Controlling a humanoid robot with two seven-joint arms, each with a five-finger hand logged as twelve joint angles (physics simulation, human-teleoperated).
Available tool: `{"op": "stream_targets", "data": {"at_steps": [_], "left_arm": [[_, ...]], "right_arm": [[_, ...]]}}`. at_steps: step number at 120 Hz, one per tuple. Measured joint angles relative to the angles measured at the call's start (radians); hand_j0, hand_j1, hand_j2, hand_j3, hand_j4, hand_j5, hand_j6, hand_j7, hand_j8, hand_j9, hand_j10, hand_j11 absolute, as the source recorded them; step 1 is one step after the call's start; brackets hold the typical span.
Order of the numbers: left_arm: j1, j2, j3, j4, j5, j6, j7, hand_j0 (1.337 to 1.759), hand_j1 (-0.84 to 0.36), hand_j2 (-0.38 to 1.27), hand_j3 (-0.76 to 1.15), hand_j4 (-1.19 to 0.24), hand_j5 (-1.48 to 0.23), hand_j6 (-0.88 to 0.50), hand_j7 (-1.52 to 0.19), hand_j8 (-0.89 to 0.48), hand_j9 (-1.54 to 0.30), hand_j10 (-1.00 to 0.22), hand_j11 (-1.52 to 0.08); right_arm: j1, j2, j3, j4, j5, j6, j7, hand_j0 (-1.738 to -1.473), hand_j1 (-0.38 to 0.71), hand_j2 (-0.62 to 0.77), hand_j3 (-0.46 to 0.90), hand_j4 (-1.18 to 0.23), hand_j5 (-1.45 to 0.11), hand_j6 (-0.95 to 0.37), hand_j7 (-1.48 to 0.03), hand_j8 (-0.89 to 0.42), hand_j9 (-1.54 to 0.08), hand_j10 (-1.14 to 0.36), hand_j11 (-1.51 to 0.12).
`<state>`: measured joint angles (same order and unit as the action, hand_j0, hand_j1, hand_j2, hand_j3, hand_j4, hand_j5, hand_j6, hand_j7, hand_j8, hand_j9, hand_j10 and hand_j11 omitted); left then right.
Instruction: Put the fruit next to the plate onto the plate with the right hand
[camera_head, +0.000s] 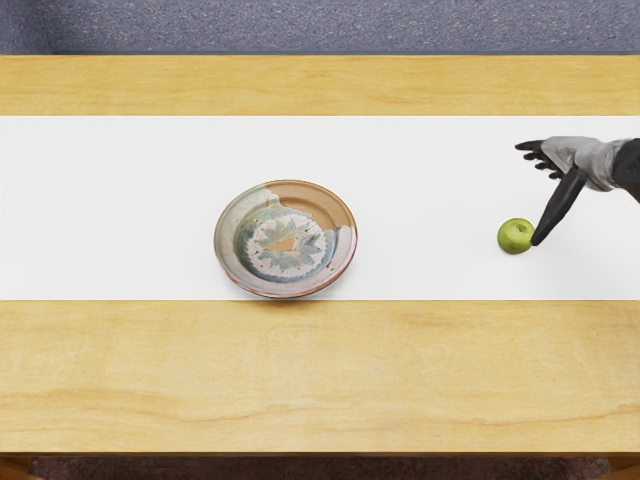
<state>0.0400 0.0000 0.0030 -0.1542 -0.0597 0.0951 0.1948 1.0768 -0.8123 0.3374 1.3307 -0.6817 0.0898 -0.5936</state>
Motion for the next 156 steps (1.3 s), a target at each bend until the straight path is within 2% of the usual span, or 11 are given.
{"op": "stream_targets", "data": {"at_steps": [22, 44, 58, 79, 105, 128, 156], "left_arm": [[0.001, 0.000, 0.000, 0.001, 0.000, 0.000, 0.000, 1.658, 0.34, 0.00, 0.00, -0.01, -0.01, -0.01, -0.01, -0.01, -0.01, -0.01, -0.01], [0.001, 0.000, 0.000, 0.001, -0.001, 0.000, 0.000, 1.658, 0.34, 0.00, 0.00, -0.01, -0.01, -0.01, -0.01, -0.01, -0.01, -0.01, -0.01], [0.001, 0.000, 0.000, 0.001, -0.001, 0.000, 0.000, 1.658, 0.34, 0.00, 0.00, -0.01, -0.01, -0.01, -0.01, -0.01, -0.01, -0.01, -0.01], [0.007, 0.000, 0.000, 0.001, -0.002, 0.000, 0.000, 1.658, 0.34, 0.00, 0.00, -0.01, -0.01, -0.01, -0.01, -0.01, -0.01, -0.01, -0.01], [0.008, 0.000, 0.001, 0.001, -0.002, -0.001, 0.000, 1.658, 0.34, 0.00, 0.00, -0.01, -0.01, -0.01, -0.01, -0.01, -0.01, -0.01, -0.01], [0.009, 0.000, 0.001, 0.001, -0.002, 0.000, 0.000, 1.658, 0.34, 0.00, 0.00, -0.01, -0.01, -0.01, -0.01, -0.01, -0.01, -0.01, -0.01], [0.010, 0.000, 0.001, 0.001, -0.002, -0.001, 0.000, 1.658, 0.34, 0.00, 0.00, -0.01, -0.01, -0.01, -0.01, -0.01, -0.01, -0.01, -0.01]], "right_arm": [[-0.026, 0.098, -0.010, -0.003, -0.072, -0.113, -0.014, -1.658, -0.29, -0.01, 0.00, -0.05, -0.06, -0.05, -0.06, -0.05, -0.06, -0.05, -0.06], [-0.058, 0.075, -0.024, 0.053, -0.146, -0.104, -0.017, -1.658, -0.27, -0.01, 0.00, -0.07, -0.09, -0.08, -0.09, -0.07, -0.09, -0.07, -0.09], [-0.087, 0.042, -0.030, 0.060, -0.154, -0.099, 0.040, -1.658, -0.24, -0.02, 0.00, -0.10, -0.12, -0.10, -0.12, -0.10, -0.12, -0.10, -0.12], [-0.134, 0.037, -0.030, 0.051, -0.147, -0.184, 0.069, -1.658, -0.11, -0.04, 0.00, -0.21, -0.26, -0.21, -0.26, -0.21, -0.26, -0.20, -0.26], [-0.194, 0.064, -0.034, 0.043, -0.154, -0.393, 0.078, -1.658, -0.07, -0.04, 0.00, -0.24, -0.31, -0.24, -0.30, -0.24, -0.31, -0.24, -0.31], [-0.211, 0.068, -0.048, 0.043, -0.159, -0.430, 0.079, -1.658, -0.09, -0.04, 0.00, -0.22, -0.29, -0.22, -0.29, -0.22, -0.29, -0.22, -0.29], [-0.214, 0.105, -0.051, 0.044, -0.159, -0.436, 0.080, -1.658, 0.04, -0.06, 0.00, -0.33, -0.43, -0.33, -0.43, -0.33, -0.43, -0.33, -0.43]]}}
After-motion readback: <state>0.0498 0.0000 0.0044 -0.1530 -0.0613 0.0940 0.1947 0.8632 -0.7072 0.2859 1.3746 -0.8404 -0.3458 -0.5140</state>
